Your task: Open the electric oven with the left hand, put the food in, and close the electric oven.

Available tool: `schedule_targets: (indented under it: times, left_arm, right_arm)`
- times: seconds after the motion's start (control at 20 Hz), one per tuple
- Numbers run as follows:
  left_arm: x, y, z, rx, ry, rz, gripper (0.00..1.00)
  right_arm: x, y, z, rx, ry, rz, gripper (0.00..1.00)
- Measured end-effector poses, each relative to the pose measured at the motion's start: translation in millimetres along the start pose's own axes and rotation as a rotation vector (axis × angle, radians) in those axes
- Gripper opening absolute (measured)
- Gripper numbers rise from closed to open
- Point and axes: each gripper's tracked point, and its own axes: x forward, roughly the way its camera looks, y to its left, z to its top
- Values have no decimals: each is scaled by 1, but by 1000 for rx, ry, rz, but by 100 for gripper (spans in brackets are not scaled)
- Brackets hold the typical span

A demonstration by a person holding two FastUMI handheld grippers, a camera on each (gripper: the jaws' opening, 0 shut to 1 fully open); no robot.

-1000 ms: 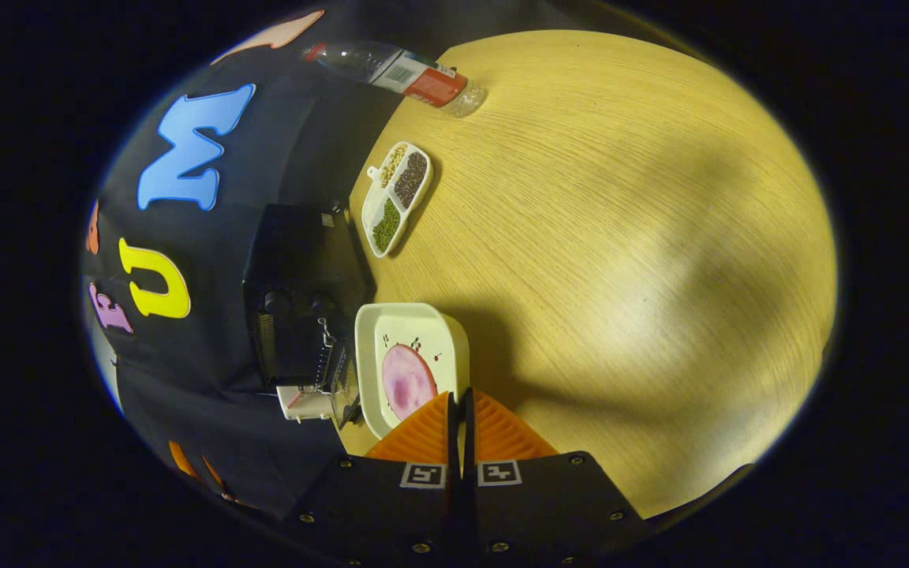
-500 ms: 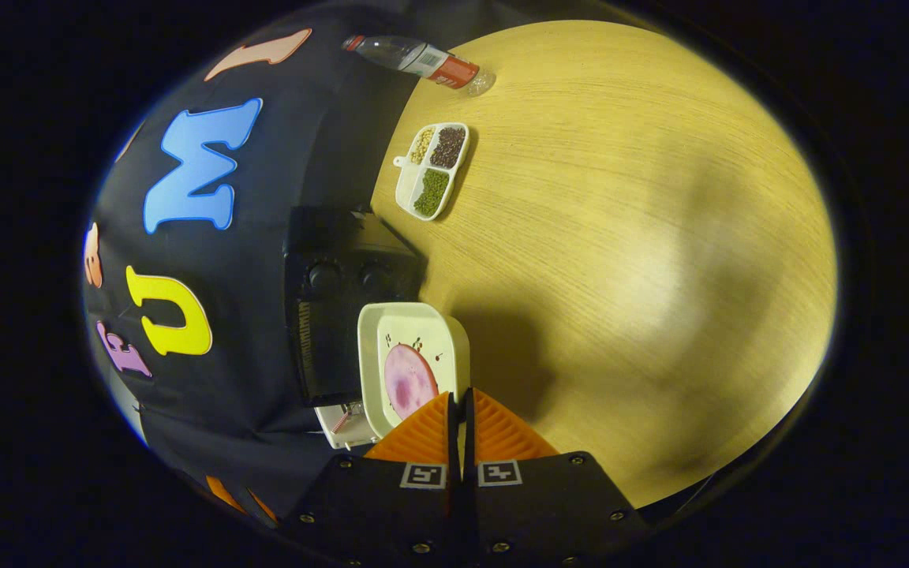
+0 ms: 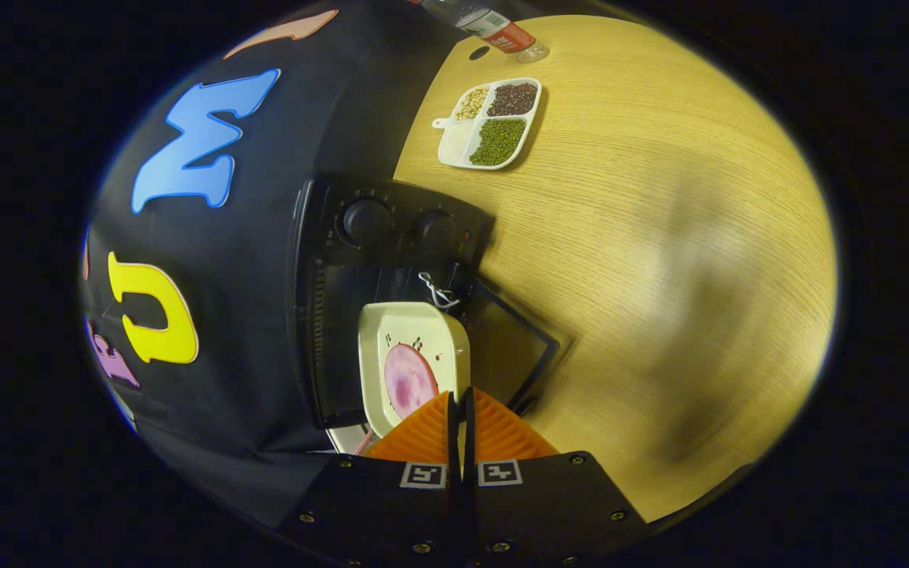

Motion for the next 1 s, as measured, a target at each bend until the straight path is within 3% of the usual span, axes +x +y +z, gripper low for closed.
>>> schedule_targets:
  times: [0.3, 0.45, 0.55, 0.7, 0.85, 1.0]
  left_arm:
    - [-15, 43, -11, -8, 34, 86, 96]
    - [-24, 64, -19, -19, 57, 140, 92]
    - [-31, 76, -20, -36, 65, 168, 99]
    - [-39, 93, -23, -33, 76, 219, 95]
    - [-46, 99, -25, -26, 84, 242, 98]
    - [-47, 98, -26, -17, 97, 238, 95]
  right_arm:
    - [60, 37, 0, 133, -104, -12, 0]
    - [84, 60, 6, 206, -169, 35, 1]
    - [96, 68, 4, 233, -178, 49, 1]
    - [114, 72, 7, 292, -221, 46, 1]
    - [125, 83, 3, 349, -251, 71, 1]
    - [137, 88, 4, 363, -259, 79, 2]
